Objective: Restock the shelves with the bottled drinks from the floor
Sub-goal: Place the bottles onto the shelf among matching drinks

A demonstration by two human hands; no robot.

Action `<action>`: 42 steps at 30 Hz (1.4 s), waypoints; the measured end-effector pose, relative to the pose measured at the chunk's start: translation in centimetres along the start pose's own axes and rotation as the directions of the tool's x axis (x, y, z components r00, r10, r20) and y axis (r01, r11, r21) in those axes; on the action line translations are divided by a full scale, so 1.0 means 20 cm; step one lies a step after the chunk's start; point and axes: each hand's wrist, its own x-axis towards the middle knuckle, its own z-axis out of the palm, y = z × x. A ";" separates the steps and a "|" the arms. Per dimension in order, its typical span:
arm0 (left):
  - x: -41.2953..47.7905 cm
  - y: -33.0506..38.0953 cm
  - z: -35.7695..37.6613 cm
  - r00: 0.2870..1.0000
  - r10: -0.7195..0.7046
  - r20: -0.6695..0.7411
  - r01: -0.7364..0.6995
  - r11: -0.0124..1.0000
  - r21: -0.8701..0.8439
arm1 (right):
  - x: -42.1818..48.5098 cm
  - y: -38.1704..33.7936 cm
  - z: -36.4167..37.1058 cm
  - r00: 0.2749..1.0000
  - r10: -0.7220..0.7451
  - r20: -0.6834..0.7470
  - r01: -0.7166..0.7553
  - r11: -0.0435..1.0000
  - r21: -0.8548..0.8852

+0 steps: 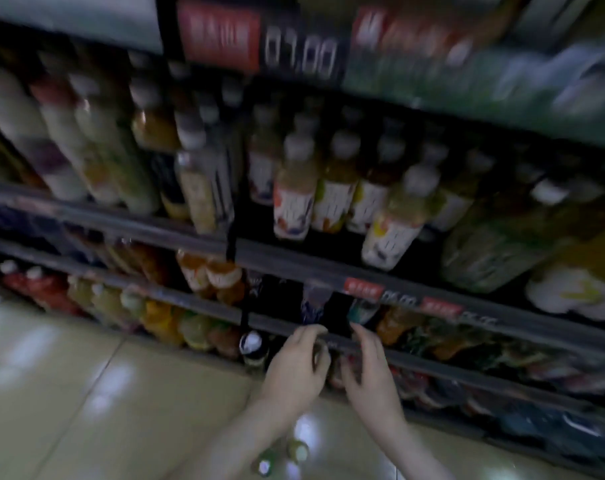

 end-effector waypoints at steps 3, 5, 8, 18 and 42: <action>0.11 0.26 -0.22 0.981 0.146 -0.131 -0.148 0.989 -0.008 | 0.06 -0.28 -0.19 0.962 -0.063 -0.267 0.084 0.994 0.067; 0.18 0.38 -0.32 0.964 0.210 -0.161 -0.210 0.978 0.017 | 0.11 -0.42 -0.27 0.892 -0.050 -0.449 0.122 0.983 0.134; 0.27 0.48 -0.41 0.958 0.252 -0.138 -0.247 0.968 0.052 | 0.23 -0.54 -0.35 0.803 0.058 -0.593 0.068 0.980 0.186; 0.32 0.44 -0.54 0.973 0.230 0.003 -0.230 0.972 0.052 | 0.55 -0.54 -0.47 0.845 0.297 -0.445 -0.195 0.946 0.260; 0.20 0.36 -0.51 0.985 0.164 -0.061 -0.163 0.986 0.029 | 0.58 -0.42 -0.58 0.893 0.330 -0.307 -0.289 0.942 0.172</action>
